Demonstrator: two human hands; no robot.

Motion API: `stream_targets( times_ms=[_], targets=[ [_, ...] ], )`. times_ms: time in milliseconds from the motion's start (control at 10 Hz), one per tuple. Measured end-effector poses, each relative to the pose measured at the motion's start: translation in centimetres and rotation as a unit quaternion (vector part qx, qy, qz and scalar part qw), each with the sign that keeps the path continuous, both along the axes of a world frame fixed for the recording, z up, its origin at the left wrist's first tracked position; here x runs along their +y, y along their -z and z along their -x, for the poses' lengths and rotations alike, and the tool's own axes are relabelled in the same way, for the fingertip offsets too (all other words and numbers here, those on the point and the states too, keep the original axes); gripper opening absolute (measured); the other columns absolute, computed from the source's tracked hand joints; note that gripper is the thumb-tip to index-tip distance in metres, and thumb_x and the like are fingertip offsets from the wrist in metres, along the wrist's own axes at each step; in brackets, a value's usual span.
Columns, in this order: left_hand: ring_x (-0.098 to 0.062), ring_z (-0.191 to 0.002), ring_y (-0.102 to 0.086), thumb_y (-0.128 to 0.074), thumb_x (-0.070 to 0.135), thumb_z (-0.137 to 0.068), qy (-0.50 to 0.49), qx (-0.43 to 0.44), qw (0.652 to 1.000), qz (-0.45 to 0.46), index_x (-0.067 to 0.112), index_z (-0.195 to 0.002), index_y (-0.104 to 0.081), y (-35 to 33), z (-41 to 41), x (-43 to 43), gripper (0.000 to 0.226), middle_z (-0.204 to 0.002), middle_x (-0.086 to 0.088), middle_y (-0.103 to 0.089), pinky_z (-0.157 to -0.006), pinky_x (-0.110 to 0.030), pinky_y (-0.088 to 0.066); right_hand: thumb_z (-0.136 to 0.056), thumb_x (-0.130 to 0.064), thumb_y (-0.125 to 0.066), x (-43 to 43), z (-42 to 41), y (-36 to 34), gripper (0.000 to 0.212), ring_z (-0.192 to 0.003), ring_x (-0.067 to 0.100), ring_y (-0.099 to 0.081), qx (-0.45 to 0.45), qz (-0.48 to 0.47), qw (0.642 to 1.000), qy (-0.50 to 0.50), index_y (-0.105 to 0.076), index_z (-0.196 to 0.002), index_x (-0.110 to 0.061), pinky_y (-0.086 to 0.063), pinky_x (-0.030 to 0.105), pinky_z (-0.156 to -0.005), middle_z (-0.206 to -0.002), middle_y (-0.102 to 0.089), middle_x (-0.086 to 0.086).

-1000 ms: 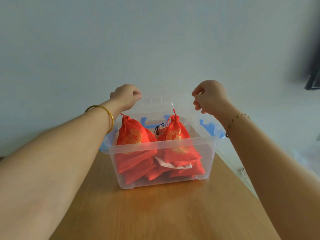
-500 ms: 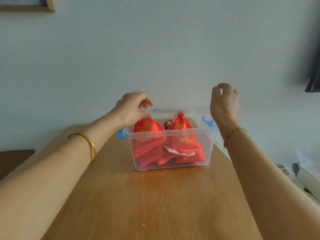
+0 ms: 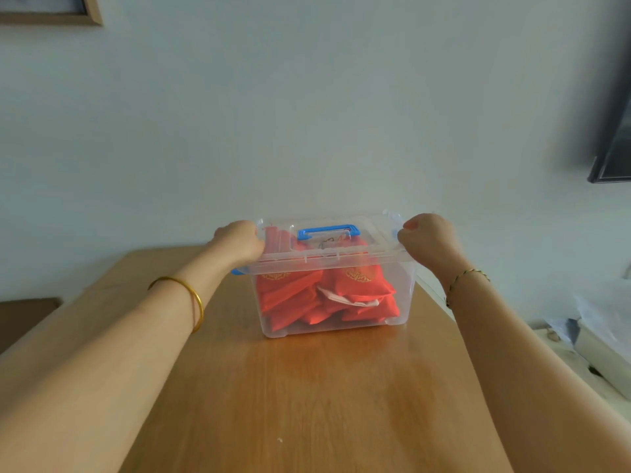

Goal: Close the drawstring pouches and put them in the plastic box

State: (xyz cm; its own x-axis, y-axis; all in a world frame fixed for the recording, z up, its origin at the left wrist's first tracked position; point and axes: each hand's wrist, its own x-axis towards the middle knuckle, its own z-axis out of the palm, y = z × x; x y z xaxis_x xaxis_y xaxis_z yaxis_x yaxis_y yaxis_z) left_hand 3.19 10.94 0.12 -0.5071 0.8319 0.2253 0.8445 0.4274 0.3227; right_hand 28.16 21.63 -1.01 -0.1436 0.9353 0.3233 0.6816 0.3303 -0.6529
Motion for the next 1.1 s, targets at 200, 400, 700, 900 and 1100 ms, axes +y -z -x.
stream_targets(
  times_ms=[200,400,700,900,1100],
  targets=[
    [-0.031,-0.121,-0.046,-0.040,0.007,-0.092,-0.014,-0.092,0.995,-0.037,0.006,-0.133,-0.045,0.8,0.9,0.6,0.040,-0.139,-0.015,-0.044,-0.096,-0.036,-0.039,-0.088,-0.006,-0.041,0.6,-0.9,0.9,0.034,-0.110,0.031,-0.056,0.094,0.015,0.995,-0.020,-0.064,-0.113,-0.006,-0.046,0.040,-0.094,-0.121,-0.062,0.012],
    [-0.039,-0.113,-0.048,-0.051,0.011,-0.088,-0.128,-0.237,0.956,-0.114,-0.001,-0.131,-0.032,1.1,1.7,0.9,0.049,-0.130,-0.021,-0.044,-0.075,-0.041,-0.046,-0.092,-0.023,-0.045,1.1,0.9,1.6,0.063,-0.127,0.030,-0.039,0.210,0.126,0.969,-0.028,-0.018,-0.147,-0.011,-0.034,0.039,-0.102,-0.147,-0.032,0.013],
    [-0.034,-0.123,-0.043,-0.059,0.004,-0.083,-0.147,-0.252,0.929,-0.229,-0.003,-0.132,-0.036,1.4,1.9,1.1,0.054,-0.136,-0.019,-0.042,-0.083,-0.032,-0.037,-0.089,-0.005,-0.050,1.8,2.4,1.8,0.068,-0.100,0.018,-0.048,0.342,0.100,0.933,-0.050,-0.016,-0.147,-0.015,-0.038,0.027,-0.082,-0.131,-0.050,0.010],
    [-0.035,-0.123,-0.044,-0.056,0.005,-0.086,-0.144,-0.212,0.943,-0.212,-0.001,-0.133,-0.036,1.3,2.3,1.3,0.052,-0.137,-0.019,-0.043,-0.089,-0.036,-0.039,-0.090,-0.003,-0.044,2.4,2.6,1.5,0.061,-0.105,0.020,-0.051,0.306,0.086,0.947,-0.048,-0.021,-0.145,-0.013,-0.041,0.029,-0.085,-0.130,-0.053,0.010],
    [-0.026,-0.134,-0.036,-0.059,0.029,-0.088,-0.048,-0.256,0.922,-0.288,0.011,-0.143,-0.026,0.5,2.7,0.0,0.067,-0.148,-0.010,-0.033,-0.108,-0.036,-0.032,-0.095,-0.018,-0.045,2.7,1.7,0.8,0.056,-0.105,0.015,-0.052,0.322,0.011,0.943,-0.081,-0.019,-0.145,-0.015,-0.039,0.026,-0.086,-0.119,-0.051,0.005]
  ],
)
